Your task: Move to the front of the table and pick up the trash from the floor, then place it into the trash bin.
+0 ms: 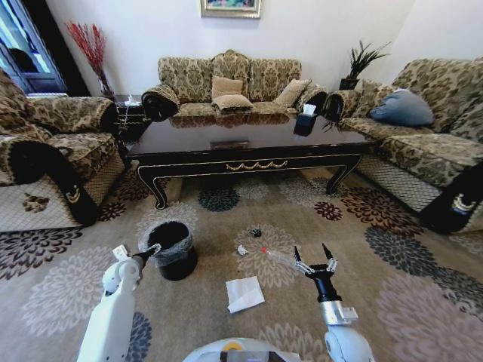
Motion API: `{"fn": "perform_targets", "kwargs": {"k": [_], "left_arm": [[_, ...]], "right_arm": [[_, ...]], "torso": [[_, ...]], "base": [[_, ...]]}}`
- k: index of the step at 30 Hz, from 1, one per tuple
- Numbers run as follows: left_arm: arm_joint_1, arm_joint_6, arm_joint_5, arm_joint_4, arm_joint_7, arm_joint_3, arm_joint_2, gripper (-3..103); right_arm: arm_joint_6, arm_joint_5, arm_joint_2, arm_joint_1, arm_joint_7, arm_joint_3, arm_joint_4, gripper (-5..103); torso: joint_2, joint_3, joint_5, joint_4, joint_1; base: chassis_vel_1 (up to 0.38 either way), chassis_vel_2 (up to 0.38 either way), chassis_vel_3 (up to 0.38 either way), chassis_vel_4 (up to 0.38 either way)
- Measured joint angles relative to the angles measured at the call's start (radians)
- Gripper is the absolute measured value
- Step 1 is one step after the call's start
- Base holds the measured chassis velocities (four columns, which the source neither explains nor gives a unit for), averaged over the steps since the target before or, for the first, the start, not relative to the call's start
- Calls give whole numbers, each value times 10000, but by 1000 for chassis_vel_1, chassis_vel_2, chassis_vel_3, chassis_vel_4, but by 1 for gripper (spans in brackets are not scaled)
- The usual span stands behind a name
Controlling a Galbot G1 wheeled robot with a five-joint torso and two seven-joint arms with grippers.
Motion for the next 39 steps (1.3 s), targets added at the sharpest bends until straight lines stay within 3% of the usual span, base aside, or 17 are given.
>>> {"fn": "perform_targets", "kwargs": {"k": [7,11,13,16,17,19,22,24,28,29,31,34,37,38,39], "left_arm": [[15,-19,186,190,84,-9,37,49],[119,-28,280,163,80,-103,54,28],[177,-28,287,114,74,-134,77,28],[434,22,290,-116,55,-262,180,11],[434,22,290,-116,55,-262,180,11],[618,134,297,-322,-7,-377,246,3],[976,282,218,-909,-70,-566,351,2],[1081,308,165,-1122,-115,-648,396,2],[1475,336,-96,-2068,-294,-831,546,2],[1475,336,-96,-2068,-294,-831,546,2],[1821,336,-183,-2563,-314,-938,555,2],[2393,336,-227,-3071,-281,-1200,472,2],[3287,341,-234,-3827,-264,-1765,232,2],[3287,341,-234,-3827,-264,-1765,232,2],[3533,342,-291,-4077,-261,-1972,120,2]], "right_arm": [[-56,91,-35,-42,15,-99,83,100],[-336,397,-81,-82,246,-248,178,100],[-353,399,-93,-57,268,-255,174,100],[-430,400,-143,40,430,-319,90,100],[-430,400,-143,40,430,-319,90,100],[-728,397,-199,168,890,-402,1,100],[-1807,590,-374,546,2259,-683,-218,100],[-2114,756,-440,663,2599,-782,-298,100],[-3225,2214,-594,1073,3771,-1117,-553,100],[-3225,2214,-594,1073,3771,-1117,-553,100],[-3683,3125,-625,1349,4275,-1267,-649,100],[-4183,3988,-710,1769,4761,-1482,-794,100],[-5083,5765,-859,2623,5916,-1906,-1122,100],[-5083,5765,-859,2623,5916,-1906,-1122,100],[-5418,6630,-859,2987,6686,-2101,-1259,100]], "torso": [[1,-1,2,-1,0],[1,-2,5,0,-1],[2,-2,3,0,0],[2,-1,-3,1,0],[2,-1,-3,1,0],[1,1,-4,2,0],[0,2,-12,-2,1],[0,2,0,-2,0],[0,1,-1,0,0],[0,1,-1,0,0],[0,0,0,-10,0],[0,0,-1,-5,1],[0,0,-3,6,0],[0,0,-3,6,0],[0,0,-1,5,1]], "base": [[0,0,0,0],[0,0,0,0],[0,0,0,0],[0,0,0,0],[0,0,0,0],[0,0,0,0],[0,0,0,0],[0,0,0,0],[0,0,0,0],[0,0,0,0],[0,0,0,0],[0,0,0,0],[0,0,0,0],[0,0,0,0],[0,0,0,0]]}}
